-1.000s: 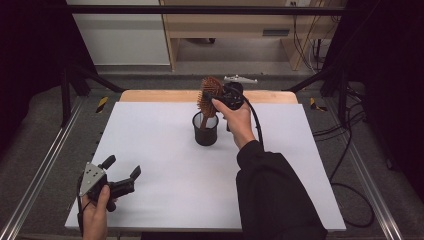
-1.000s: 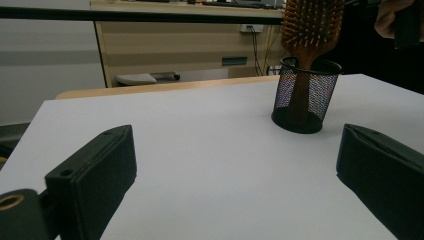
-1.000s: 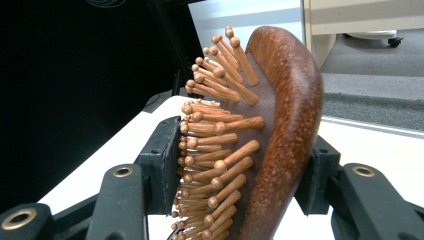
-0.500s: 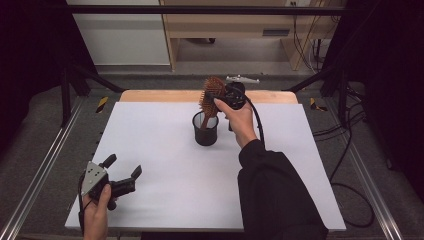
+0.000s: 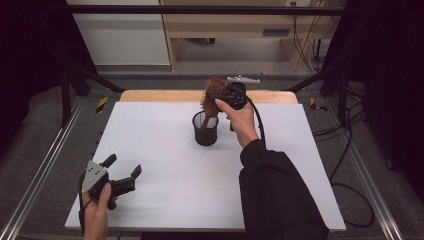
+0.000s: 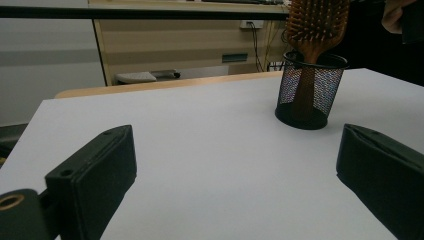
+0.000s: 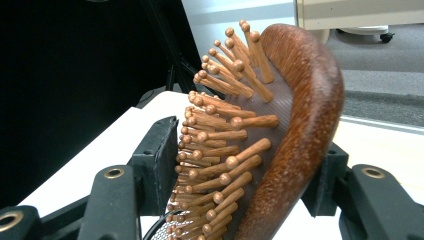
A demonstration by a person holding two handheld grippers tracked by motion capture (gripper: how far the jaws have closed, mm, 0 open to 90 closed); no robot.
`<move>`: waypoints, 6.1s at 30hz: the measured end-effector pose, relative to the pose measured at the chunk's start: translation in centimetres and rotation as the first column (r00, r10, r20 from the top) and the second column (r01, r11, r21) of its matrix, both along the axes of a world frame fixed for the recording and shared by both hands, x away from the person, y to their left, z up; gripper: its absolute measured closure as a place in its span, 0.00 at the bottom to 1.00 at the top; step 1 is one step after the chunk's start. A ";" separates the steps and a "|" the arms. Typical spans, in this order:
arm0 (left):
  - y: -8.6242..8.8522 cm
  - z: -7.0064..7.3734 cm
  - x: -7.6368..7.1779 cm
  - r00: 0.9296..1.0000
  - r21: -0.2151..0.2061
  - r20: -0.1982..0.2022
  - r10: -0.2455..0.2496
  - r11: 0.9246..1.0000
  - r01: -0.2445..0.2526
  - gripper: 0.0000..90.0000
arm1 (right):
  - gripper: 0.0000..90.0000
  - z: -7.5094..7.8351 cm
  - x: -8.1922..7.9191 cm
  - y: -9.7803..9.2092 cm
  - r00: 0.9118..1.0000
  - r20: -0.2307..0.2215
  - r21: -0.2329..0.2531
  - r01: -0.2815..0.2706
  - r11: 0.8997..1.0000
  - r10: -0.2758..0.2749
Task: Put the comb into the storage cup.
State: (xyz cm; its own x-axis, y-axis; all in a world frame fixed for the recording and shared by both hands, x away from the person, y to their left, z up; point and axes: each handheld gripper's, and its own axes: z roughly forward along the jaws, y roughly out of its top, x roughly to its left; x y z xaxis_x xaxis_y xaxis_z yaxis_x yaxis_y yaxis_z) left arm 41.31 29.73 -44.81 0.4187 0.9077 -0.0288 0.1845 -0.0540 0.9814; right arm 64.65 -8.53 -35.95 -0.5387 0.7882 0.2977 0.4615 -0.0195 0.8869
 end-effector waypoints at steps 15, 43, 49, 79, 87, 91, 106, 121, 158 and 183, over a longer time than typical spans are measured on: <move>-0.1 0.0 0.0 1.000 0.003 -0.003 -0.008 1.000 0.008 0.03 | 0.43 -0.1 0.0 -0.3 1.000 -0.010 -0.032 0.006 0.999 -0.006; -0.2 0.0 -0.1 1.000 0.006 -0.005 -0.016 1.000 0.016 0.03 | 0.32 -0.4 0.0 -0.7 0.999 -0.037 -0.080 0.011 0.997 -0.014; -0.2 0.0 -0.1 1.000 0.007 -0.005 -0.017 1.000 0.017 0.03 | 0.29 -0.4 -0.1 -0.8 0.999 -0.041 -0.080 0.011 0.997 -0.014; -0.1 0.0 -0.2 1.000 0.001 -0.008 -0.017 1.000 0.017 0.03 | 0.11 -0.6 -0.6 -0.1 0.999 -0.041 -0.143 0.019 0.990 -0.025; -0.1 0.0 -0.2 1.000 -0.002 -0.010 -0.014 1.000 0.014 0.02 | 0.09 -0.6 -1.0 -0.5 0.998 -0.044 -0.148 0.026 0.989 -0.033; -0.1 0.0 -0.2 1.000 -0.001 -0.011 -0.015 1.000 0.015 0.02 | 0.09 -0.4 -1.2 -0.6 0.998 -0.054 -0.147 0.022 0.989 -0.030; -0.1 0.1 -0.4 1.000 0.005 -0.004 -0.011 1.000 0.011 0.02 | 0.07 1.3 -2.8 -1.0 0.999 -0.017 -0.186 0.041 0.982 -0.045; 0.1 0.1 -0.5 1.000 0.001 -0.003 -0.001 1.000 0.001 0.02 | 0.09 1.5 -3.5 -2.1 0.998 0.043 -0.192 0.060 0.980 -0.052; -0.1 0.2 -0.8 1.000 0.010 0.005 -0.007 1.000 0.007 0.02 | 0.05 4.0 -7.3 -6.4 0.950 0.292 -0.071 0.138 0.988 -0.112; -0.1 0.3 -0.8 1.000 0.007 0.008 -0.014 1.000 0.014 0.02 | 0.04 3.9 -10.0 -9.3 0.943 0.309 -0.059 0.149 0.987 -0.124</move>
